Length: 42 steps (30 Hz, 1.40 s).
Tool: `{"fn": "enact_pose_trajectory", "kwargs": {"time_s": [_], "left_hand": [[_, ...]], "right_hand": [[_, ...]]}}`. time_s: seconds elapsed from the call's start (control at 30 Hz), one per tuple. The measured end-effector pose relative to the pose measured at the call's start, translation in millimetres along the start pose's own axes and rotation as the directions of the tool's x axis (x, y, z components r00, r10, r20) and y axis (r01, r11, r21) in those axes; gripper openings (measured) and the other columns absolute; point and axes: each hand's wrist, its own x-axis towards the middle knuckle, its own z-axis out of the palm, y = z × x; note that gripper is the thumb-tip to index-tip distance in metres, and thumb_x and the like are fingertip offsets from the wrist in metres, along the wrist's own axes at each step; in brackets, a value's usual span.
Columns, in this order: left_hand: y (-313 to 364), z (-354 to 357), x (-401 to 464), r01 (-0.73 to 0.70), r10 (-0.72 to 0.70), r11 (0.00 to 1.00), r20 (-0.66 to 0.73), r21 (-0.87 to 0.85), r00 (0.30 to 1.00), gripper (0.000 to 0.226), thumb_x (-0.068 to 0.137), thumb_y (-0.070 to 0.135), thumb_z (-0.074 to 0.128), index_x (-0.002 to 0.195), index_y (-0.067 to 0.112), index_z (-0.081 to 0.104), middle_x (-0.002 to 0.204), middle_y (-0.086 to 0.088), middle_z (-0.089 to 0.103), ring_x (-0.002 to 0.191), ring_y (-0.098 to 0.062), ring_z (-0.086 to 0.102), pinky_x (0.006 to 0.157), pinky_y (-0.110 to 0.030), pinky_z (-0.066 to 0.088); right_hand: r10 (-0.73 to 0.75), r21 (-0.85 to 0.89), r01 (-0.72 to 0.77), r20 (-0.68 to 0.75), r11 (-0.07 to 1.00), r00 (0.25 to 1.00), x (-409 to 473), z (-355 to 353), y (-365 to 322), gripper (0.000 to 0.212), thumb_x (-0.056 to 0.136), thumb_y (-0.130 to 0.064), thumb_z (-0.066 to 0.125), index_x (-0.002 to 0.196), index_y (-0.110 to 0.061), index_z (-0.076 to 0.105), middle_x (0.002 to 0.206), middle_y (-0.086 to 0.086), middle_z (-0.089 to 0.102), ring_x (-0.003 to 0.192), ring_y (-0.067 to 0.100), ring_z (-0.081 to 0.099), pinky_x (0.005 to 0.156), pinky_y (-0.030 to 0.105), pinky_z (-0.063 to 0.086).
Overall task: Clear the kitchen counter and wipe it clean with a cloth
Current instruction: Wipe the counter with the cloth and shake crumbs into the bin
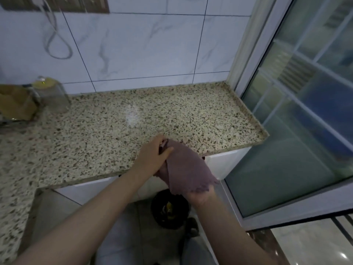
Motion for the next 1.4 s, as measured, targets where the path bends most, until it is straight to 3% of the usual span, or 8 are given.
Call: {"fn": "enact_pose_trajectory", "kwargs": {"time_s": [0.13,0.37,0.5,0.63,0.7,0.77,1.13,1.4], "left_hand": [[-11,16,23,0.053,-0.053,0.998,0.012,0.019,0.999,0.027,0.09,0.037,0.065,0.11,0.022,0.055,0.092,0.007,0.058,0.081,-0.014,0.056,0.068,-0.024,0.036],[-29,50,81,0.403,-0.417,0.84,0.043,-0.363,0.908,0.012,0.093,0.013,0.062,0.103,0.018,0.058,0.079,-0.004,0.059,0.042,-0.003,0.058,0.036,-0.018,0.045],[-45,66,111,0.506,-0.523,0.766,0.073,-0.396,0.849,0.01,0.096,0.016,0.057,0.094,0.026,0.058,0.081,-0.001,0.066,0.046,-0.004,0.059,0.038,-0.021,0.047],[-64,86,132,0.58,-0.614,0.711,0.051,-0.397,0.788,0.006,0.096,0.022,0.058,0.095,0.026,0.062,0.079,0.002,0.069,0.049,-0.008,0.062,0.04,-0.023,0.048],[-74,95,140,0.614,-0.646,0.705,0.037,-0.356,0.763,0.007,0.096,0.023,0.058,0.093,0.028,0.063,0.084,-0.001,0.069,0.056,-0.013,0.066,0.042,-0.026,0.051],[-85,102,147,0.629,-0.65,0.733,0.006,-0.259,0.76,0.007,0.094,0.026,0.06,0.09,0.031,0.063,0.086,0.001,0.068,0.069,-0.018,0.069,0.05,-0.03,0.055],[-139,97,209,0.55,-0.569,0.716,-0.097,0.429,0.816,0.085,0.083,0.046,0.07,0.151,0.022,0.027,0.163,-0.01,0.014,0.149,-0.031,0.015,0.119,-0.046,0.021],[-174,76,240,0.697,-0.754,0.591,-0.028,0.407,0.656,0.123,0.061,0.073,0.073,0.154,0.036,0.001,0.165,0.004,-0.009,0.151,-0.031,-0.004,0.118,-0.06,0.011]], "right_hand": [[0.077,0.019,-0.079,0.095,0.997,0.992,30,-1,-25,0.07,0.103,-0.03,0.023,0.075,0.002,0.079,0.087,0.021,0.075,0.098,0.034,0.055,0.06,0.053,0.058],[0.019,-0.122,-0.026,-0.063,0.992,0.998,92,32,-99,0.044,0.105,-0.03,0.026,0.129,-0.01,0.057,0.119,0.012,0.06,0.092,0.03,0.055,0.108,0.043,0.033],[-0.108,-0.462,0.086,-0.02,0.882,0.994,146,62,-158,0.04,0.106,-0.032,0.032,0.093,-0.013,0.063,0.089,0.014,0.058,0.075,0.025,0.05,0.067,0.029,0.046],[-0.173,-0.976,0.183,0.201,-0.119,0.964,219,83,-189,0.058,0.101,-0.059,0.03,0.139,-0.022,0.052,0.144,0.011,0.051,0.118,0.023,0.056,0.102,0.038,0.044],[0.062,-0.632,0.297,0.367,-0.715,0.928,258,72,-189,0.061,0.102,-0.056,0.023,0.156,-0.027,0.025,0.165,-0.004,0.017,0.152,0.019,0.013,0.123,0.045,0.007],[0.156,-0.372,0.327,0.421,-0.869,0.894,286,53,-186,0.061,0.105,-0.046,0.022,0.159,-0.02,0.009,0.167,-0.002,0.001,0.154,0.02,-0.007,0.123,0.044,-0.008],[0.264,-0.001,0.331,0.604,-0.943,0.752,328,30,-175,0.061,0.1,-0.05,0.028,0.157,-0.032,0.018,0.167,0.002,0.006,0.154,0.032,-0.002,0.12,0.063,0.005],[0.381,0.106,0.398,0.582,-0.911,0.719,395,77,-176,0.065,0.096,-0.055,0.033,0.157,-0.037,0.017,0.167,-0.001,0.005,0.154,0.031,-0.002,0.119,0.064,0.006]]}}
